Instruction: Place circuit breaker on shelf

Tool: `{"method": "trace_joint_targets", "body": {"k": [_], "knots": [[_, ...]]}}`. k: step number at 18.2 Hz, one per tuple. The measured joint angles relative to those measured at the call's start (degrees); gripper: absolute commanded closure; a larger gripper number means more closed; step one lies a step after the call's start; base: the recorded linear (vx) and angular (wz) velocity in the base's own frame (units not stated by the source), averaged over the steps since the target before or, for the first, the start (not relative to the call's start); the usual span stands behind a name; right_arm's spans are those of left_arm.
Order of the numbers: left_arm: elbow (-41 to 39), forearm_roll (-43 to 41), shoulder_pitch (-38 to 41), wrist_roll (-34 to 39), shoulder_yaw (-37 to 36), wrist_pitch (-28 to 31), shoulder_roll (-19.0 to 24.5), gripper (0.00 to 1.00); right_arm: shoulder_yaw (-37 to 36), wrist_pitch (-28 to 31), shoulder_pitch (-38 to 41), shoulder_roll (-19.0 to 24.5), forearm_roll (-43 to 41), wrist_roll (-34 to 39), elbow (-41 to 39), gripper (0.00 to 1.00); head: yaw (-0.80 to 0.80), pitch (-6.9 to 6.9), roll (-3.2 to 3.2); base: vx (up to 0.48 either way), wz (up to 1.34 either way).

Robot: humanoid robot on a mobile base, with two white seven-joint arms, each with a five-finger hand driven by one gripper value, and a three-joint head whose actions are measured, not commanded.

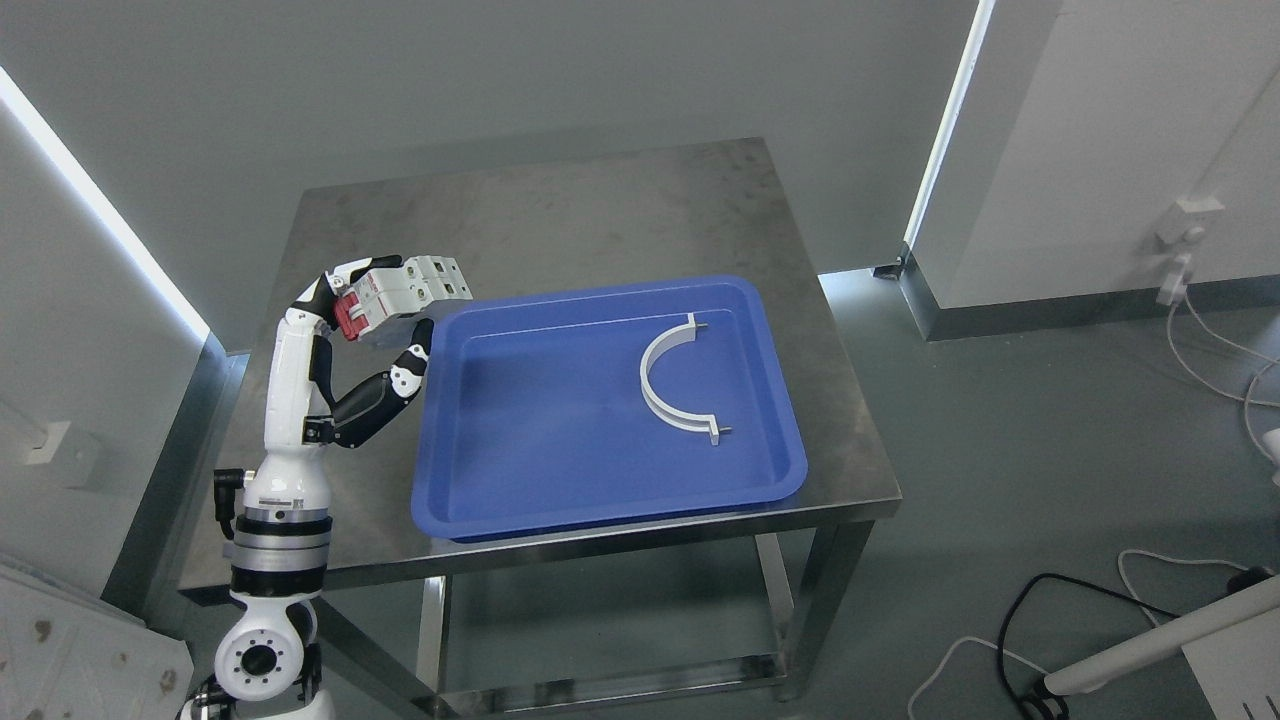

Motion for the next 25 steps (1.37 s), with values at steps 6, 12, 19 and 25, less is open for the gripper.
{"method": "trace_joint_targets", "body": {"k": [6, 12, 19, 25], "knots": [[-0.15, 0.03, 0.04, 0.00, -0.16, -0.04, -0.02, 0.89, 0.00, 0.00, 0.00, 0.00, 0.00, 0.00, 0.00, 0.00, 0.00, 0.00, 0.00, 0.000, 0.00], [-0.25, 0.04, 0.03, 0.00, -0.23, -0.12, -0.02, 0.89, 0.00, 0.00, 0.00, 0.00, 0.00, 0.00, 0.00, 0.00, 0.00, 0.00, 0.00, 0.000, 0.00], [-0.31, 0.05, 0.03, 0.00, -0.28, -0.13, -0.03, 0.89, 0.00, 0.00, 0.00, 0.00, 0.00, 0.00, 0.00, 0.00, 0.00, 0.00, 0.00, 0.000, 0.00], [-0.34, 0.05, 0.03, 0.00, -0.31, -0.13, -0.03, 0.89, 0.00, 0.00, 0.00, 0.00, 0.00, 0.00, 0.00, 0.00, 0.00, 0.00, 0.00, 0.000, 0.00]]}}
